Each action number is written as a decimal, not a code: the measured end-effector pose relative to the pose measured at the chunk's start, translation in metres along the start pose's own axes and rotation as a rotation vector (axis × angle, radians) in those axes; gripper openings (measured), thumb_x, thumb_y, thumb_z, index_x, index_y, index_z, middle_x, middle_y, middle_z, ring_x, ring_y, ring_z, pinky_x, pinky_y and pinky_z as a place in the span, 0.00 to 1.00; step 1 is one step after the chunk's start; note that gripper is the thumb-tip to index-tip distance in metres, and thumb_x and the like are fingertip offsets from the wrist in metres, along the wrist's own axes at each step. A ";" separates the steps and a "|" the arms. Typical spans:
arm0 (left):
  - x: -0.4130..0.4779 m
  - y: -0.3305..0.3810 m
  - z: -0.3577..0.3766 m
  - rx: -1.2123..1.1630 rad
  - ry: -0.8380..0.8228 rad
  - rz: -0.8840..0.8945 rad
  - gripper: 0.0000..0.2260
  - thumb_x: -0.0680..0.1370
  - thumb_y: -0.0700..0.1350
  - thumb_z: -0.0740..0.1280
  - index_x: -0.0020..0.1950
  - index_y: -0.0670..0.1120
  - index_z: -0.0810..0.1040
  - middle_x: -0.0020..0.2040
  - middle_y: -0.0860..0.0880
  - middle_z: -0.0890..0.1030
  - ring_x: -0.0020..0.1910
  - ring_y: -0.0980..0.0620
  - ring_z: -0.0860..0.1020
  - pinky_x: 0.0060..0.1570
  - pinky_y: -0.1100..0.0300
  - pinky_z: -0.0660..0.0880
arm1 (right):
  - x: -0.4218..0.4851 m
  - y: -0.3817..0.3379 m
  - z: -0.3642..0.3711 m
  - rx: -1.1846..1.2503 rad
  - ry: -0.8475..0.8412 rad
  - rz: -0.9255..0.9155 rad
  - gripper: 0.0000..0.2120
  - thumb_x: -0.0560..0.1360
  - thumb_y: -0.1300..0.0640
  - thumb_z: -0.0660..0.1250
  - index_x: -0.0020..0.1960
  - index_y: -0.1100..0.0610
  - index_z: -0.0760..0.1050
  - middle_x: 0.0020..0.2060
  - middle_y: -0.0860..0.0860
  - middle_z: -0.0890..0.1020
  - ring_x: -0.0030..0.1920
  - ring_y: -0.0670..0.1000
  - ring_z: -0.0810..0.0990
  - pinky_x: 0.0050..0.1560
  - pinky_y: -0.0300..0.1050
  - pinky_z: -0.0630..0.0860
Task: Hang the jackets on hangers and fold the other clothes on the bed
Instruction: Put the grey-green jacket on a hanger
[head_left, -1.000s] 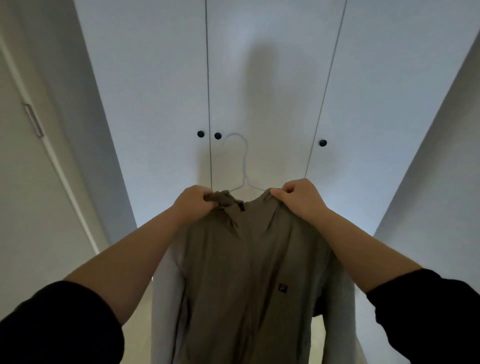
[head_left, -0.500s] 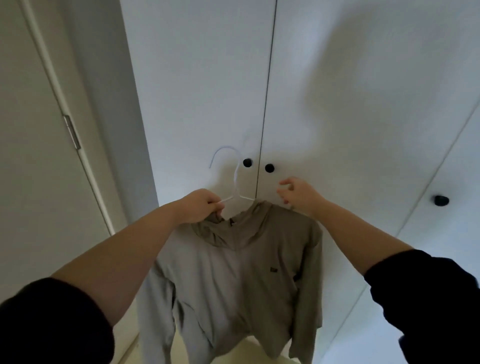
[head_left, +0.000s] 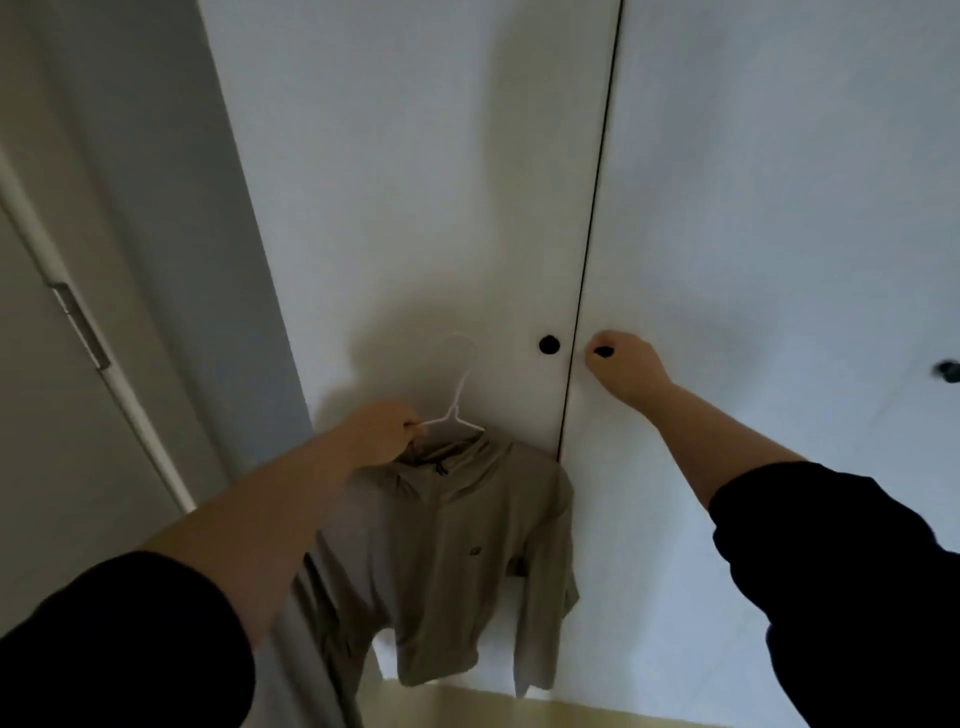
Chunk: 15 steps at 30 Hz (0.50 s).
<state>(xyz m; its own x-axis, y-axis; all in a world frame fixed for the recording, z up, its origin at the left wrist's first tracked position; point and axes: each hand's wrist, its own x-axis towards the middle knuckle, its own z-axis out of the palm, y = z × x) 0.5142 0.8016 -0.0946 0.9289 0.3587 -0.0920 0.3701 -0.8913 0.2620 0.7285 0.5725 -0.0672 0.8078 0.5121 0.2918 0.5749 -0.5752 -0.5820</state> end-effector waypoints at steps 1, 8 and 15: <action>-0.001 -0.007 -0.001 0.012 0.000 -0.003 0.15 0.83 0.44 0.55 0.50 0.39 0.80 0.49 0.41 0.80 0.46 0.47 0.75 0.44 0.61 0.65 | -0.006 -0.004 0.000 -0.014 0.023 0.021 0.07 0.77 0.56 0.62 0.42 0.56 0.76 0.38 0.51 0.77 0.38 0.50 0.73 0.35 0.39 0.64; -0.030 -0.011 0.001 -0.020 0.030 -0.028 0.14 0.81 0.44 0.58 0.49 0.36 0.79 0.53 0.36 0.79 0.52 0.41 0.76 0.50 0.57 0.69 | -0.091 -0.017 -0.015 -0.084 0.143 0.060 0.10 0.76 0.56 0.61 0.40 0.59 0.74 0.33 0.51 0.75 0.35 0.51 0.73 0.37 0.43 0.71; -0.070 0.044 0.016 -0.119 0.107 0.016 0.14 0.80 0.46 0.60 0.46 0.36 0.80 0.50 0.36 0.80 0.45 0.42 0.77 0.44 0.58 0.69 | -0.200 -0.001 -0.068 -0.133 0.234 0.199 0.21 0.79 0.43 0.59 0.33 0.55 0.71 0.28 0.52 0.73 0.30 0.49 0.74 0.34 0.38 0.67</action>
<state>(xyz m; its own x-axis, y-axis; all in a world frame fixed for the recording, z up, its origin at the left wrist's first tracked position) 0.4652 0.7329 -0.0922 0.9257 0.3780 0.0139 0.3455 -0.8600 0.3756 0.5749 0.4272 -0.0735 0.9053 0.2293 0.3576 0.4019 -0.7354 -0.5456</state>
